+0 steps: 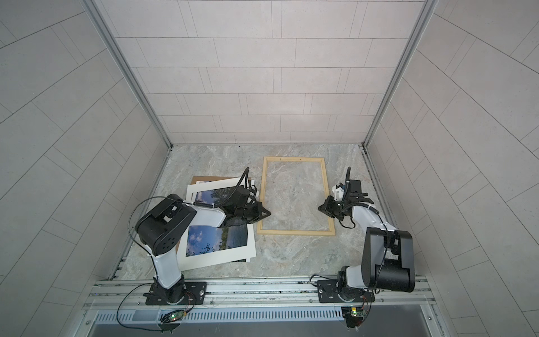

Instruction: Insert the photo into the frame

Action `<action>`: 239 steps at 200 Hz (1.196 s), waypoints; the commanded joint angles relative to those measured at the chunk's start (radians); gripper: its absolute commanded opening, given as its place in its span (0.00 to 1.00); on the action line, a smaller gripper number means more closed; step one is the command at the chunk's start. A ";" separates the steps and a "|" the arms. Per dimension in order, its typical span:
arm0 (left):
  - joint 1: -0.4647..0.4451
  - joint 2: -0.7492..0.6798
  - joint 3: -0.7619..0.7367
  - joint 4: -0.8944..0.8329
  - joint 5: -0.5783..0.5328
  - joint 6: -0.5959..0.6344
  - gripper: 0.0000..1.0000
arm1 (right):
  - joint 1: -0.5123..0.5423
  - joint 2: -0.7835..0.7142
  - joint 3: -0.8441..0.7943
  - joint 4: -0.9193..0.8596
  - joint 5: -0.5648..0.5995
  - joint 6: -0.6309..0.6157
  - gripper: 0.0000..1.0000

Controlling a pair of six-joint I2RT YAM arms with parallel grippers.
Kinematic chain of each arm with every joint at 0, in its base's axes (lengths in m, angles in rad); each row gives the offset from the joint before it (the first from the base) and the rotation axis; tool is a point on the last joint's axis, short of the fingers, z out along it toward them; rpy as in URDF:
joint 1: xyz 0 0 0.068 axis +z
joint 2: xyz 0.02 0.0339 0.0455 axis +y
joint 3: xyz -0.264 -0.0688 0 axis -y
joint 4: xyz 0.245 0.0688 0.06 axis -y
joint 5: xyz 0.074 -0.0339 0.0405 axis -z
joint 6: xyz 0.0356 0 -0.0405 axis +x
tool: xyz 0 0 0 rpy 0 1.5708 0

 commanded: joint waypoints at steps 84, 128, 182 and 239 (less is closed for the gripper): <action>-0.003 0.022 0.029 0.017 -0.008 0.025 0.04 | 0.002 -0.014 0.000 -0.016 0.016 -0.036 0.00; -0.004 0.014 0.054 -0.017 -0.033 0.064 0.01 | 0.002 -0.013 -0.012 -0.024 0.023 -0.046 0.00; -0.001 0.004 0.042 -0.023 -0.044 0.064 0.00 | 0.002 -0.008 -0.021 -0.034 0.045 -0.058 0.06; 0.013 -0.010 0.008 0.006 -0.060 0.048 0.00 | -0.009 -0.044 -0.021 -0.034 0.114 -0.056 0.48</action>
